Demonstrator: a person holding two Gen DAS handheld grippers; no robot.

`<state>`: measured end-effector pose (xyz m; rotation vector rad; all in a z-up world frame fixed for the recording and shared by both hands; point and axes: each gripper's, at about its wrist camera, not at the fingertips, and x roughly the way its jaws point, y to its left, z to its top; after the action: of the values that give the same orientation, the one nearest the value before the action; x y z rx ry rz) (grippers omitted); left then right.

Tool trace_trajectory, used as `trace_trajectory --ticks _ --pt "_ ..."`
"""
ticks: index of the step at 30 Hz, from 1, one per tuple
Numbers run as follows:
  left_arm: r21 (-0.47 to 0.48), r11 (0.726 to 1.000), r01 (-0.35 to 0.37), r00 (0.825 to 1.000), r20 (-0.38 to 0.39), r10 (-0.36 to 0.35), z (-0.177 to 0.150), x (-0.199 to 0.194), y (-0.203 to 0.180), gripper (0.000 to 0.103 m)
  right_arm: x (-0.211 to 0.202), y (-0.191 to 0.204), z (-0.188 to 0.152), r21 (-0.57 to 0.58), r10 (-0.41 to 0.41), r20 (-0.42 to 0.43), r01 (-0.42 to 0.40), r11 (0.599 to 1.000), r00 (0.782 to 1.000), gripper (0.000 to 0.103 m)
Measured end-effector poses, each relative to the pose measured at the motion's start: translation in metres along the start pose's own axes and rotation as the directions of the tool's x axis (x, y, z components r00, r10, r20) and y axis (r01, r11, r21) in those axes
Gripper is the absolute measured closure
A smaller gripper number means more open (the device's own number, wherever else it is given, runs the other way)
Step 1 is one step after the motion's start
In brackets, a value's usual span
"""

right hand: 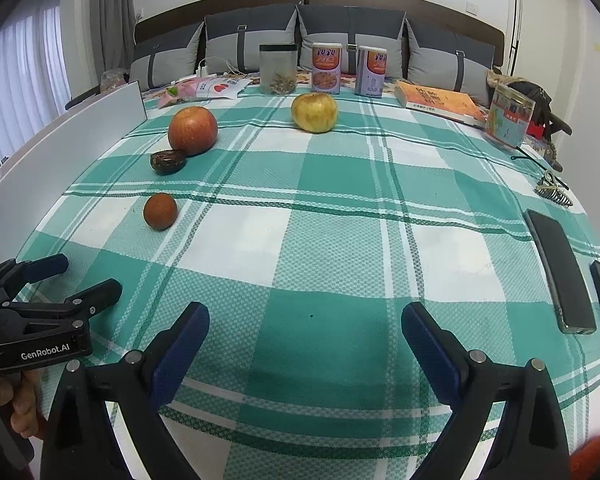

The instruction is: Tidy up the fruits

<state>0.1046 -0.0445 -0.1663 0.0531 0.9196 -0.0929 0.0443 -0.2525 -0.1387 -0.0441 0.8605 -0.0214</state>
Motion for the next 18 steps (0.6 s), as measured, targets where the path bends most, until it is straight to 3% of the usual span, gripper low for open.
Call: trace_trajectory --ticks 18 --pt "0.004 1.000 -0.005 1.000 0.005 0.005 0.000 0.000 0.000 0.007 0.011 0.005 -0.002 -0.007 0.007 -0.024 -0.008 1.000 1.000 0.007"
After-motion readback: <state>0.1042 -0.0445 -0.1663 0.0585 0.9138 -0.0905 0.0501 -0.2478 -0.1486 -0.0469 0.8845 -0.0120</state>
